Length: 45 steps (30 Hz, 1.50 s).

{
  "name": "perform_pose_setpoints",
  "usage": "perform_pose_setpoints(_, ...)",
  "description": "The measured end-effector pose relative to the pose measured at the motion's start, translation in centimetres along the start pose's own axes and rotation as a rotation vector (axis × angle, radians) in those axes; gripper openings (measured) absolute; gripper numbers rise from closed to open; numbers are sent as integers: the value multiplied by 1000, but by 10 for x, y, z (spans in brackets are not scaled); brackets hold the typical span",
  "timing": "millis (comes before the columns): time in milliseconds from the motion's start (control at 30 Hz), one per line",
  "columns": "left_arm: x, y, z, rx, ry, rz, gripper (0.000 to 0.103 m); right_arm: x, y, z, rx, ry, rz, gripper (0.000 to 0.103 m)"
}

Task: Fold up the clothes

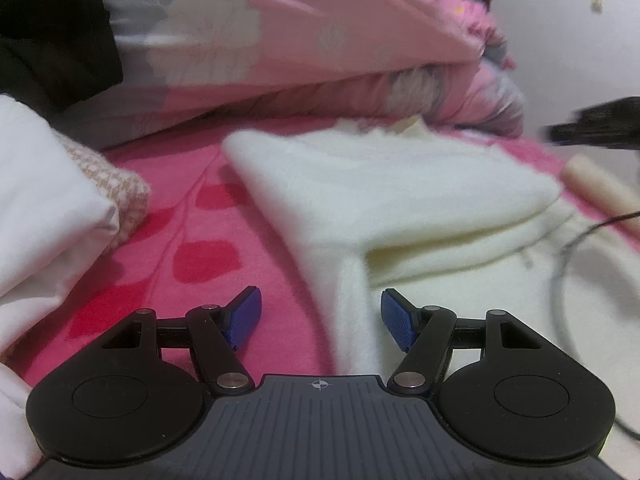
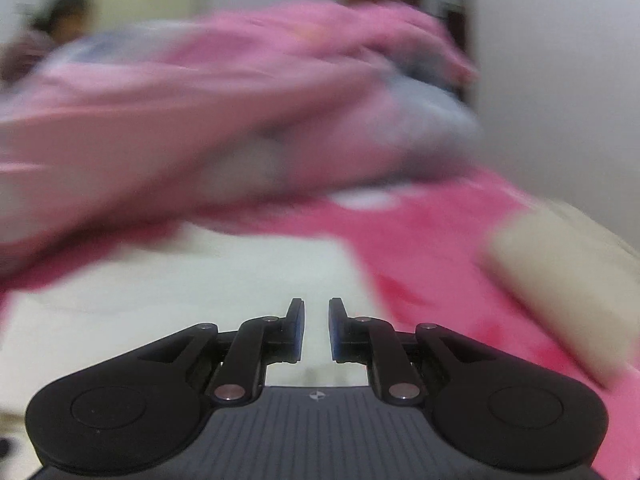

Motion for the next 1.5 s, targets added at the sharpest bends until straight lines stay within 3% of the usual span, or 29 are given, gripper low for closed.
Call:
perform_pose_setpoints(67,7,0,13,-46,-65,24,66,8,26,8,21,-13,66,13)
perform_pose_setpoints(167,19,3,33,-107,-176,72,66,-4,58,-14,48,25,184,12)
perform_pose_setpoints(200,21,4,30,-106,-179,86,66,-12,57,-23,29,51,194,12)
perform_pose_setpoints(267,21,10,15,-81,-151,123,66,-46,31,-51,-45,177,165,11)
perform_pose_setpoints(333,18,17,-1,-73,-104,179,65,-59,22,-50,-39,145,232,11)
perform_pose_setpoints(433,13,29,-17,-103,-40,275,65,-43,39,-38,-114,206,310,13)
perform_pose_setpoints(567,8,31,-25,-111,-11,301,66,-12,118,-12,33,89,458,13)
perform_pose_setpoints(633,7,30,-26,-111,-11,298,66,-10,164,-11,178,61,504,12)
perform_pose_setpoints(667,6,30,-27,-116,-11,303,66,-20,172,-22,191,92,528,12)
perform_pose_setpoints(767,5,30,-27,-112,-10,298,66,-58,183,-67,169,229,598,11)
perform_pose_setpoints(1067,4,29,-27,-105,-18,291,66,-31,247,-46,284,126,731,13)
perform_pose_setpoints(1100,4,30,-27,-106,-18,292,66,-34,251,-56,299,151,725,12)
perform_pose_setpoints(1200,3,30,-28,-108,-18,296,66,-50,229,-98,237,224,708,19)
perform_pose_setpoints(1333,4,30,-27,-104,-19,290,66,-33,225,-85,273,205,632,19)
perform_pose_setpoints(1400,3,30,-27,-106,-20,286,66,-28,238,-74,288,156,678,19)
perform_pose_setpoints(1500,3,29,-27,-103,-20,283,66,-23,249,-103,298,161,652,18)
Point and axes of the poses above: each gripper's, at about its wrist camera, not at the fingertips, and z roughly against the way its jaws point, y to its left, x to its top, the point moved 9 cm from there along -z, roughly the way its jaws point, and after that the axes turned 7 degrees about y, right-handed, at the moved point
